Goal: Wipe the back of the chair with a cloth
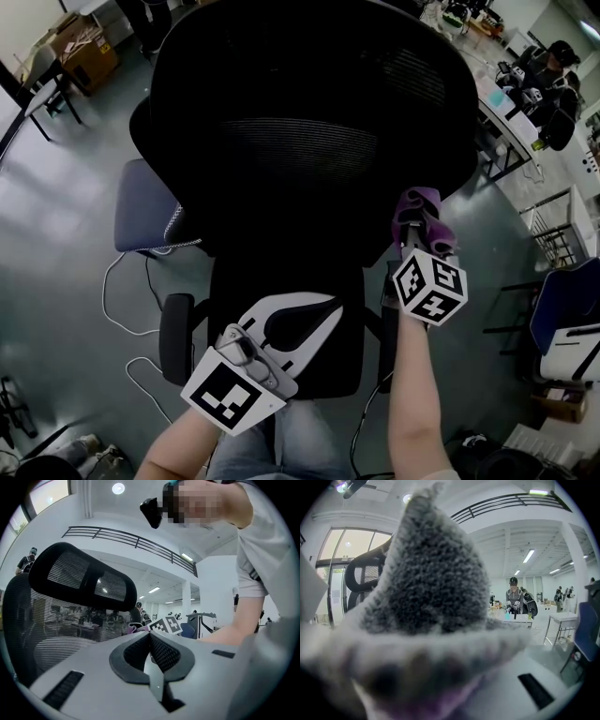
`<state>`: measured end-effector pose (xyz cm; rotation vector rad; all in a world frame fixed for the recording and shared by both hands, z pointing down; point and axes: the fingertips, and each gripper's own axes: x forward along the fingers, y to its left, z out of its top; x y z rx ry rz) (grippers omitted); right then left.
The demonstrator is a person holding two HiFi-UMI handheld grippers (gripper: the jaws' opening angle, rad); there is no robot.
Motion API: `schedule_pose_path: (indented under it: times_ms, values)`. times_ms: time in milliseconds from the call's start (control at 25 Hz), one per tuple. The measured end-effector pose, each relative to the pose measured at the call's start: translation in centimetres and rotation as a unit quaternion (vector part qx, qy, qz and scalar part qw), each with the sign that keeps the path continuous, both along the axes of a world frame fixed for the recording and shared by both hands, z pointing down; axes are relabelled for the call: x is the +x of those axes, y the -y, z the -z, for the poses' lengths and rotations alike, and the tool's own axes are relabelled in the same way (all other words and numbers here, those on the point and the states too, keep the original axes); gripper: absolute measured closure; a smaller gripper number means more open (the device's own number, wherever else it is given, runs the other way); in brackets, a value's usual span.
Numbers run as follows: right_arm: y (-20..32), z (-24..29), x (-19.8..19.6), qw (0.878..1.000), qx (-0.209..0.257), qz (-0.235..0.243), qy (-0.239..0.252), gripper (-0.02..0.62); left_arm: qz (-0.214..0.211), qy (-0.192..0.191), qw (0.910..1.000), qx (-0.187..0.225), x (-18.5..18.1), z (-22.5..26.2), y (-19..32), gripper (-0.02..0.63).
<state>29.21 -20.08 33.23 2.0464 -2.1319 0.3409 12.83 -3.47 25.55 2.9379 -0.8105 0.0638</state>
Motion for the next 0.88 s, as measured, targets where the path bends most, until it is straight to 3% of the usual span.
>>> schedule_pose_path:
  times_ms: [400,880]
  values:
    - [0.8,0.1,-3.1,1.0,0.0,0.019,0.001,0.52,0.02,0.0,0.9998,-0.002,-2.4,-0.4,0.0,0.595]
    - [1.7,-0.4,-11.3,0.997,0.0,0.073,0.001,0.52,0.052,-0.003,0.9987,-0.006,-6.5,-1.0,0.2,0.595]
